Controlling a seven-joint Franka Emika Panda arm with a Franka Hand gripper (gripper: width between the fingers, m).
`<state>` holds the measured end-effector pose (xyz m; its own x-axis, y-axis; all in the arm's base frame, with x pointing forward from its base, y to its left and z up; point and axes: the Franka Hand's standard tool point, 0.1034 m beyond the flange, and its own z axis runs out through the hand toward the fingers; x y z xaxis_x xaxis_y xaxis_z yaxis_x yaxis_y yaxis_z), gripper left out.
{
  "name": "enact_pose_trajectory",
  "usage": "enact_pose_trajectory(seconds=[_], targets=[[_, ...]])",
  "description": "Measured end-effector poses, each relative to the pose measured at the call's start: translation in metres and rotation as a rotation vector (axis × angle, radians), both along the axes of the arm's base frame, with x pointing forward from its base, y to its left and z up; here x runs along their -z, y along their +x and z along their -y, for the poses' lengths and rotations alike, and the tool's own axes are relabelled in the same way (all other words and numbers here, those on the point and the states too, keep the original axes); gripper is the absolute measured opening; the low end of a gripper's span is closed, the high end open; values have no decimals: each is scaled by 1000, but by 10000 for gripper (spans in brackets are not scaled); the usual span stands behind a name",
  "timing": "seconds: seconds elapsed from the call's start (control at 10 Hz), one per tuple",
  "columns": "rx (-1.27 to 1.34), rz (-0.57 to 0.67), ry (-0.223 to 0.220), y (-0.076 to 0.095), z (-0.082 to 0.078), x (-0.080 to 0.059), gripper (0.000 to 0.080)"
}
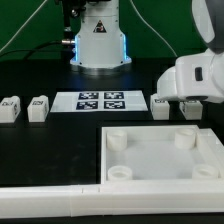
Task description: Assemble one leg
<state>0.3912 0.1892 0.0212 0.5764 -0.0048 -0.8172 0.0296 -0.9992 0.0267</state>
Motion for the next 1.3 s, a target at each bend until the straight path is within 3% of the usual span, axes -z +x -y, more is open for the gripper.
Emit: enact_pose_trajectory(seconds=[0.3,0.6,0.8,0.9,1.0,1.3], targets=[[3,5,-1,-8,1,11,649],[1,6,3,-9,3,12,649],[1,6,3,-9,3,12,387],[1,6,3,-9,3,12,387],[1,5,3,-9,3,12,290],[1,5,3,-9,3,12,290]])
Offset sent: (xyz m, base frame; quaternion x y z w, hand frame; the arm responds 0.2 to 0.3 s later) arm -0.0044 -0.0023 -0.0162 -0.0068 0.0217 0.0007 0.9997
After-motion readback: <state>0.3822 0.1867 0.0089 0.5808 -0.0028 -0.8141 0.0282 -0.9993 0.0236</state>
